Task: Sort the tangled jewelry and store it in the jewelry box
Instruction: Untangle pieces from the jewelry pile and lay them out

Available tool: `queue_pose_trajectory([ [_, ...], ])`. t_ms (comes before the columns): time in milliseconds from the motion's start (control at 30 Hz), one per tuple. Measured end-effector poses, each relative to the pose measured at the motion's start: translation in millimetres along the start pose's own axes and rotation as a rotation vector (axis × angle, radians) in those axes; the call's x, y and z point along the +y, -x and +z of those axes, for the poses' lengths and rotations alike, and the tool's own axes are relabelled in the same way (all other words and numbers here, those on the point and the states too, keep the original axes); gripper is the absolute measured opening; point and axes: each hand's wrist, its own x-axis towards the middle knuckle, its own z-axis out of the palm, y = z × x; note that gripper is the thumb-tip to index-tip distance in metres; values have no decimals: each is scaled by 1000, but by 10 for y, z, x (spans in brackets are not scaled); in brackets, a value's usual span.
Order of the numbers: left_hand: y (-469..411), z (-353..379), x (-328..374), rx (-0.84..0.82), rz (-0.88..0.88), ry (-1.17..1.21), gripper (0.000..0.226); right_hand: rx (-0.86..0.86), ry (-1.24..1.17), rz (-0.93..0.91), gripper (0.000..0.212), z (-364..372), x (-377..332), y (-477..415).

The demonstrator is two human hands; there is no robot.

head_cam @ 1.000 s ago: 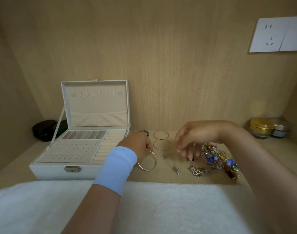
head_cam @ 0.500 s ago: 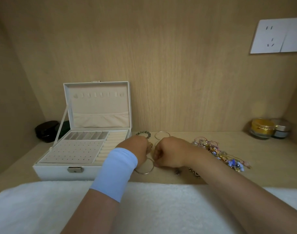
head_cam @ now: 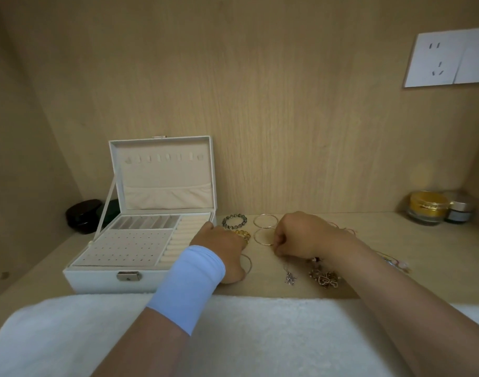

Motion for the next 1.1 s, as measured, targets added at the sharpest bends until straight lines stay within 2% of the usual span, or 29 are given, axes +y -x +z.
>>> queue_pose_trajectory([
  [67, -6, -27, 41, 64, 7, 80, 44, -38, 13, 38, 6, -67, 101, 9],
  [167, -37, -91, 145, 160, 48, 348, 39, -109, 50, 124, 11, -165, 262, 30],
  [267, -103, -139, 317, 76, 59, 582, 23, -117, 53, 146, 13, -211, 336, 38],
  [333, -163, -146, 432, 31, 38, 586, 17, -90, -1, 105, 10, -211, 313, 39],
  [433, -219, -141, 545, 22, -21, 547, 28, -170, -69, 57, 13, -190, 262, 42],
  [533, -201, -129, 645, 27, -81, 472, 44, -210, -9, 108, 21, -215, 331, 47],
  [600, -177, -129, 698, 34, -92, 446, 46, -203, 7, 134, 20, -255, 397, 60],
  [733, -127, -121, 675, 35, -94, 529, 27, -153, -77, 98, 10, -277, 429, 46],
  [867, -81, -92, 637, 67, -64, 523, 3, -114, -152, 27, 11, -266, 373, 23],
  [1033, -107, -53, 514, 85, -49, 592, 17, -126, -357, -70, 15, -287, 343, 27],
  [1100, -127, -96, 437, 148, -47, 685, 19, -131, -460, -85, 18, -288, 339, 23],
])
